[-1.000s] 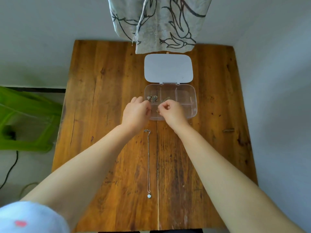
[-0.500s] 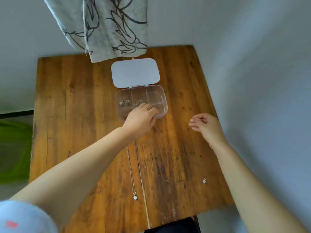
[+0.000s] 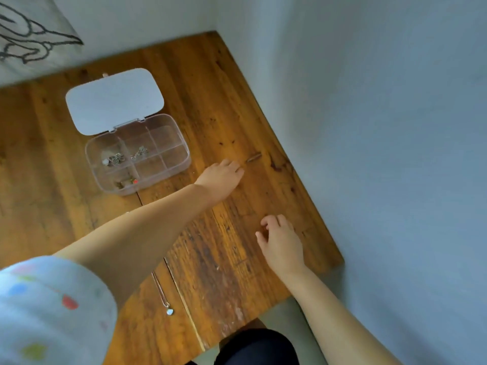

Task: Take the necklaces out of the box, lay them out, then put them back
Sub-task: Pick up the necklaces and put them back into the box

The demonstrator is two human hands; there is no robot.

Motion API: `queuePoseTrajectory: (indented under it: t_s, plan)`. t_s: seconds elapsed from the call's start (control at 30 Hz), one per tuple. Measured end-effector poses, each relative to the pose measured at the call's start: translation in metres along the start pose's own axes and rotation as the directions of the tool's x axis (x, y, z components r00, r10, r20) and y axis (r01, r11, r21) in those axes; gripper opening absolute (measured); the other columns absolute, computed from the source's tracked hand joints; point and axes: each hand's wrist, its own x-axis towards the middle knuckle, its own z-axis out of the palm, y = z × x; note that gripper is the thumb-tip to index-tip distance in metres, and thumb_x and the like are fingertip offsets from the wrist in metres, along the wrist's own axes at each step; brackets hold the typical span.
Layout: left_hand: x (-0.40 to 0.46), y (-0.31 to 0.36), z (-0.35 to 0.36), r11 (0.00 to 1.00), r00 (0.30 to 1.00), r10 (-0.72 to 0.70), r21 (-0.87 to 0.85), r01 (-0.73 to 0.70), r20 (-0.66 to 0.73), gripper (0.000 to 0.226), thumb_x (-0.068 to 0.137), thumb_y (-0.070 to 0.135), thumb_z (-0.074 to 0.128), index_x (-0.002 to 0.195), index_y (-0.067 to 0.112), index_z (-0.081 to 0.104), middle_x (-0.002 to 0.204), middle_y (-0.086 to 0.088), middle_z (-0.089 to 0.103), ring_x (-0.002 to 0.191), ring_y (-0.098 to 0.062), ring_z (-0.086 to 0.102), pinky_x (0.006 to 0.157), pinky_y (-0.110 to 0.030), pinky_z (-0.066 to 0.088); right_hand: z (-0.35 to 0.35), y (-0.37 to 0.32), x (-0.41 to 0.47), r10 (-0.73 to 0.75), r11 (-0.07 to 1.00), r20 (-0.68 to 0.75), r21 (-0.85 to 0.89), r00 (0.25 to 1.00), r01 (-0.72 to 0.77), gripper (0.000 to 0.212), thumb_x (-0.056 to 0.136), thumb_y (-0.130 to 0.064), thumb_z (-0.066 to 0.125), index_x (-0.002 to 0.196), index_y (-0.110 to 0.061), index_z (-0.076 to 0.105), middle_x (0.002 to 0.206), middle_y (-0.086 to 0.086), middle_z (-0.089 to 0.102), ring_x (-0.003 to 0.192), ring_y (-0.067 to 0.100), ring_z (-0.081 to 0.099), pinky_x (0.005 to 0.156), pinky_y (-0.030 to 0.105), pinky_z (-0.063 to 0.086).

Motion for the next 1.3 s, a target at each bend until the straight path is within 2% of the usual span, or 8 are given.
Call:
queuePoseTrajectory:
  t_s: [0.17, 0.27, 0.43, 0.6, 0.73, 0.9, 1.17, 1.3]
  plan:
    - [-0.003, 0.001, -0.007, 0.987, 0.994, -0.031, -0.155, 0.047, 0.102, 0.022, 0.09, 0.004, 0.044, 0.111, 0.003, 0.048, 0.115, -0.016, 0.051, 0.105, -0.031, 0.048, 0.078, -0.04, 0.045, -0.005, -0.002, 0.016, -0.014, 0.984, -0.045, 0.177, 0.999, 0.022, 0.04, 0.094, -0.026, 0.053, 0.132, -0.015, 0.046, 0.131, 0.006, 0.05, 0.118, 0.019, 0.051, 0.089, 0.028, 0.049]
    - [-0.02, 0.002, -0.017, 0.93, 1.0, -0.016, -0.368, 0.011, -0.011, 0.002, 0.089, 0.013, 0.044, 0.089, 0.013, 0.046, 0.096, -0.007, 0.052, 0.089, -0.023, 0.051, 0.069, -0.033, 0.043, -0.015, -0.018, 0.034, -0.078, 0.903, 0.022, 0.424, 0.997, 0.062, 0.06, 0.092, -0.024, 0.057, 0.145, -0.012, 0.03, 0.14, -0.001, 0.044, 0.128, 0.011, 0.042, 0.1, 0.022, 0.036]
    - [-0.064, -0.015, -0.034, 0.808, 0.953, -0.222, -0.586, 0.062, -0.206, 0.002, 0.086, 0.011, 0.051, 0.084, 0.009, 0.05, 0.082, -0.001, 0.05, 0.07, -0.018, 0.049, 0.061, -0.028, 0.039, -0.023, -0.041, 0.049, -0.148, 0.818, 0.218, 0.576, 0.965, -0.005, 0.016, 0.095, -0.019, 0.052, 0.108, -0.017, 0.061, 0.086, -0.002, 0.07, 0.081, 0.008, 0.064, 0.082, 0.026, 0.049]
    - [-0.11, -0.063, -0.036, 0.624, 0.803, -0.563, -0.738, 0.257, -0.196, 0.004, 0.085, 0.008, 0.054, 0.088, 0.009, 0.056, 0.085, -0.005, 0.058, 0.075, -0.019, 0.054, 0.06, -0.023, 0.039, -0.045, -0.05, 0.05, -0.161, 0.792, 0.127, 0.608, 0.979, 0.051, 0.015, 0.096, -0.019, 0.049, 0.093, -0.018, 0.064, 0.081, -0.006, 0.068, 0.077, 0.003, 0.064, 0.071, 0.013, 0.045]
    - [-0.137, -0.083, -0.026, 0.484, 0.685, -0.709, -0.824, 0.295, -0.171, 0.005, 0.085, 0.006, 0.054, 0.086, 0.011, 0.055, 0.084, -0.005, 0.061, 0.074, -0.016, 0.054, 0.058, -0.012, 0.039, -0.06, -0.084, 0.065, -0.168, 0.791, 0.11, 0.608, 0.98, 0.067, 0.018, 0.097, -0.023, 0.048, 0.101, -0.018, 0.065, 0.096, -0.008, 0.069, 0.093, 0.004, 0.064, 0.085, 0.02, 0.048]
    - [-0.137, -0.099, -0.02, 0.298, 0.547, -0.832, -0.905, 0.303, -0.091, 0.006, 0.086, 0.009, 0.051, 0.086, 0.009, 0.057, 0.082, -0.007, 0.063, 0.069, -0.013, 0.054, 0.055, -0.012, 0.039, -0.059, -0.152, 0.095, -0.172, 0.609, 0.165, 0.793, 0.971, -0.027, 0.01, 0.096, -0.016, 0.051, 0.096, -0.015, 0.061, 0.102, 0.002, 0.069, 0.099, 0.013, 0.067, 0.092, 0.031, 0.053]
    - [-0.104, -0.109, -0.004, 0.425, 0.609, -0.791, -0.761, 0.491, -0.049, 0.01, 0.085, 0.007, 0.048, 0.09, 0.007, 0.057, 0.085, -0.011, 0.064, 0.076, -0.029, 0.059, 0.062, -0.033, 0.046, -0.016, -0.207, 0.131, -0.312, 0.891, 0.123, 0.382, 0.942, 0.245, 0.012, 0.095, -0.014, 0.05, 0.091, -0.014, 0.061, 0.089, 0.003, 0.066, 0.086, 0.02, 0.067, 0.08, 0.034, 0.058]
    - [-0.107, -0.112, 0.006, 0.529, 0.666, -0.745, -0.645, 0.551, -0.042, 0.013, 0.086, 0.007, 0.046, 0.09, 0.011, 0.058, 0.085, -0.009, 0.065, 0.074, -0.029, 0.059, 0.065, -0.04, 0.053, -0.008, -0.205, 0.135, -0.415, 0.907, 0.172, 0.157, 0.893, 0.391, 0.017, 0.095, -0.011, 0.049, 0.102, -0.01, 0.064, 0.102, 0.008, 0.066, 0.093, 0.021, 0.062, 0.078, 0.026, 0.052]
